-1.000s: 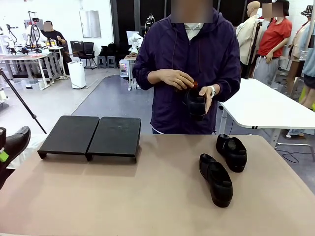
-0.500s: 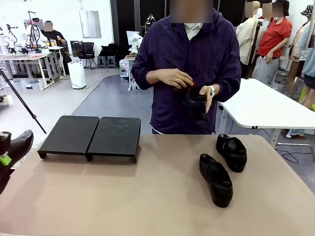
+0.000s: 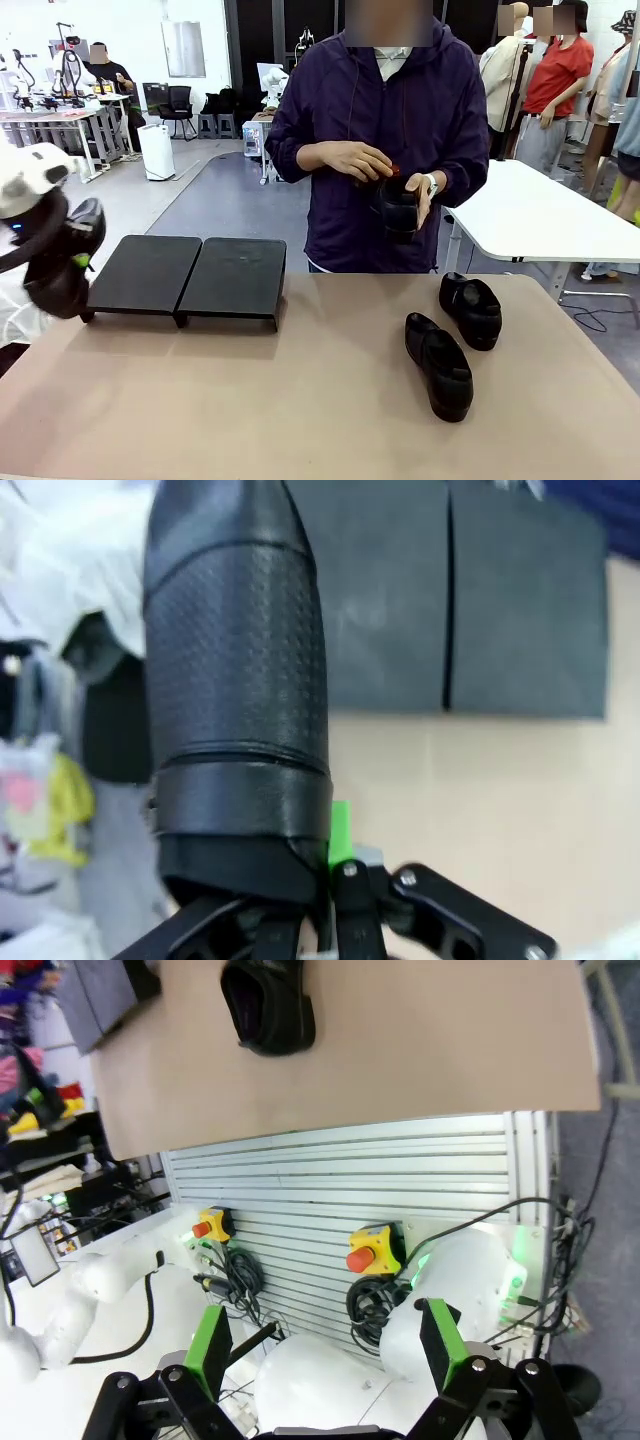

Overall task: Organize the shoes by placing them on the stand.
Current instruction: Place the Shoe from the middle of the table onto the Shoes Stand.

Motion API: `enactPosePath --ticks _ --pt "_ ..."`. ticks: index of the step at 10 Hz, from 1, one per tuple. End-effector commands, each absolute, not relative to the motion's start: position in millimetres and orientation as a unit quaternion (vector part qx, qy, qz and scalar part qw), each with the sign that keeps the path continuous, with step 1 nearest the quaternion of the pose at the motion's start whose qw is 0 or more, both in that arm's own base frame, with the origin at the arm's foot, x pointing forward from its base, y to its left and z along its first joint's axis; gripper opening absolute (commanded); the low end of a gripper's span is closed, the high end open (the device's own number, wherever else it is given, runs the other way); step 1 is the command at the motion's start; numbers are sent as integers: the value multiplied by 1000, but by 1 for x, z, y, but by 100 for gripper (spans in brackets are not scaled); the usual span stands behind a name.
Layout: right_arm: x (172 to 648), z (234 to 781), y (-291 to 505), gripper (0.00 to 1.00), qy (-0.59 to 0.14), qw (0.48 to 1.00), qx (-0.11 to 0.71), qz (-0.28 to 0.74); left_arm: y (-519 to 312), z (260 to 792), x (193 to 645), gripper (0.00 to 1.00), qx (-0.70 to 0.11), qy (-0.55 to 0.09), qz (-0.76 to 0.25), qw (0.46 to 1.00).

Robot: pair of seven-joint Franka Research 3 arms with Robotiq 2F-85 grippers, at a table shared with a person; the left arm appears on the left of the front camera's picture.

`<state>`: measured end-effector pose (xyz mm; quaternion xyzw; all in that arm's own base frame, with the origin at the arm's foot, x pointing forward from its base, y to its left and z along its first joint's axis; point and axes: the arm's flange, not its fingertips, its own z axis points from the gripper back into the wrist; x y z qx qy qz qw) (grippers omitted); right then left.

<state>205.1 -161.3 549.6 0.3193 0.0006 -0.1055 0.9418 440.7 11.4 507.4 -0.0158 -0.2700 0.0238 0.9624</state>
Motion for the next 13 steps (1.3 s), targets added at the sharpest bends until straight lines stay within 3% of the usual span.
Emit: enactPosePath --ticks 1,3,6,10,13 --pt "204 552 -166 100 0 945 315 -93 12 486 502 0 9 -298 -6 955" --pt "204 552 -166 100 0 945 315 -93 5 470 521 0 19 -334 -40 942" --pt "204 552 -166 100 0 945 315 -93 -1 443 537 0 65 -373 -13 925" --pt "204 552 -166 100 0 945 315 -93 -3 423 553 0 112 -362 -13 925" --pt "204 552 -166 100 0 945 315 -93 -4 418 558 0 96 -351 -23 931"
